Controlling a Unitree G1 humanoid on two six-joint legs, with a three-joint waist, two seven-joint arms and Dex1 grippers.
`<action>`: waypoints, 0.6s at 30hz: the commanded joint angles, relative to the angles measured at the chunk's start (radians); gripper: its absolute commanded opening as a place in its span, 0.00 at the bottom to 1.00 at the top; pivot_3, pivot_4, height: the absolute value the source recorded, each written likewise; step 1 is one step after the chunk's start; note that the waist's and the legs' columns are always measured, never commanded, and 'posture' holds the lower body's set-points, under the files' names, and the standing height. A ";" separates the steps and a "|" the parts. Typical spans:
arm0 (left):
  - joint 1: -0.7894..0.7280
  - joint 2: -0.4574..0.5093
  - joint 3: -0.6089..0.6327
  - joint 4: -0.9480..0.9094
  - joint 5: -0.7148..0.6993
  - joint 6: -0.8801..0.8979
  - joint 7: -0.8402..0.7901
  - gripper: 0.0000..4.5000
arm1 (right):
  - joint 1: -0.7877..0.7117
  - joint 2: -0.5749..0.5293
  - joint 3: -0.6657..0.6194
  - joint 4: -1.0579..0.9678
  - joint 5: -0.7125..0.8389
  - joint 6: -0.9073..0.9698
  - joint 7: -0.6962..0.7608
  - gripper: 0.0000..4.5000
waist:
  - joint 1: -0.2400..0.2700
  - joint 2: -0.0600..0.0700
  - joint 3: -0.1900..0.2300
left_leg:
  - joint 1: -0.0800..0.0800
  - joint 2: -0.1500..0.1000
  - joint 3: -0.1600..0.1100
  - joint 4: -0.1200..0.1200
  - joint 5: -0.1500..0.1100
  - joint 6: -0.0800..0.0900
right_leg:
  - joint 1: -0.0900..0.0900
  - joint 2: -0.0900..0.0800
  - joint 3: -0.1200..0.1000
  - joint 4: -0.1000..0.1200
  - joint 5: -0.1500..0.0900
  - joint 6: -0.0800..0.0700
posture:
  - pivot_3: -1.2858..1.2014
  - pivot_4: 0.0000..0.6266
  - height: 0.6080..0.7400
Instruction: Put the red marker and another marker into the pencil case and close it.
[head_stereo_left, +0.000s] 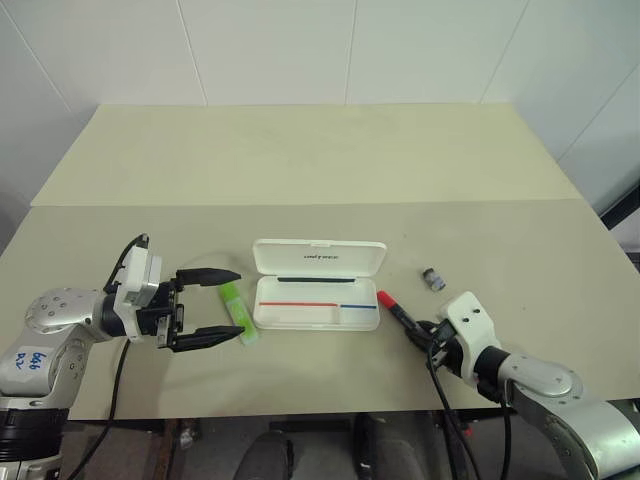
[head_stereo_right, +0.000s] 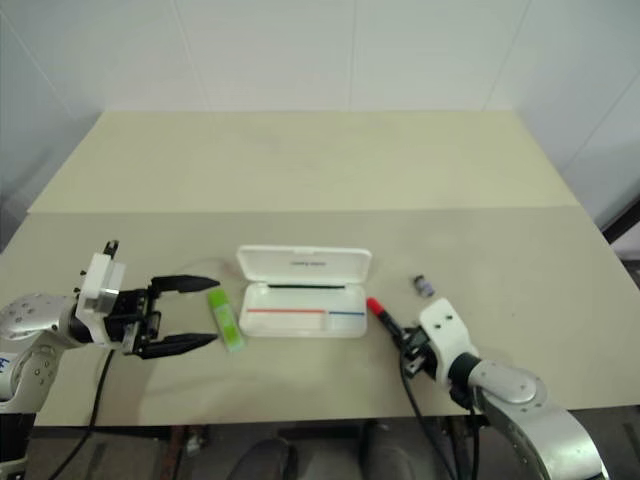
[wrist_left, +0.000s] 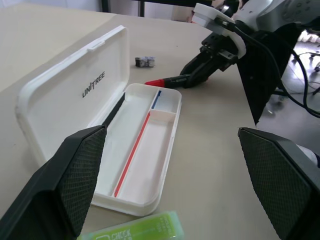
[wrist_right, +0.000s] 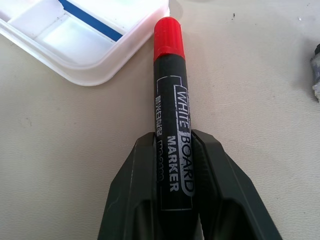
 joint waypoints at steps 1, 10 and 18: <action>-0.014 0.026 0.040 0.020 -0.020 -0.007 -0.032 1.00 | 0.004 0.002 -0.012 0.017 -0.007 -0.007 0.000 0.13 | 0.000 0.000 0.000 | 0.000 0.000 0.000 0.000 0.000 0.000 | 0.000 0.000 0.000 0.000 0.000 0.000 | 0.52 0.24 1.00; -0.092 0.017 0.080 0.138 -0.062 0.000 -0.081 1.00 | -0.028 -0.028 -0.124 0.025 -0.014 -0.071 0.008 0.13 | 0.000 0.001 0.001 | -0.002 0.000 0.000 0.000 0.000 0.000 | -0.003 0.001 -0.001 0.000 0.000 0.000 | 0.52 0.24 1.00; -0.128 0.019 0.068 0.237 -0.028 -0.040 -0.110 1.00 | -0.077 -0.044 -0.269 -0.045 0.060 -0.082 0.041 0.13 | 0.000 0.001 0.001 | -0.004 0.000 0.003 -0.003 -0.001 0.000 | -0.009 0.001 -0.001 0.005 0.004 0.007 | 0.52 0.24 1.00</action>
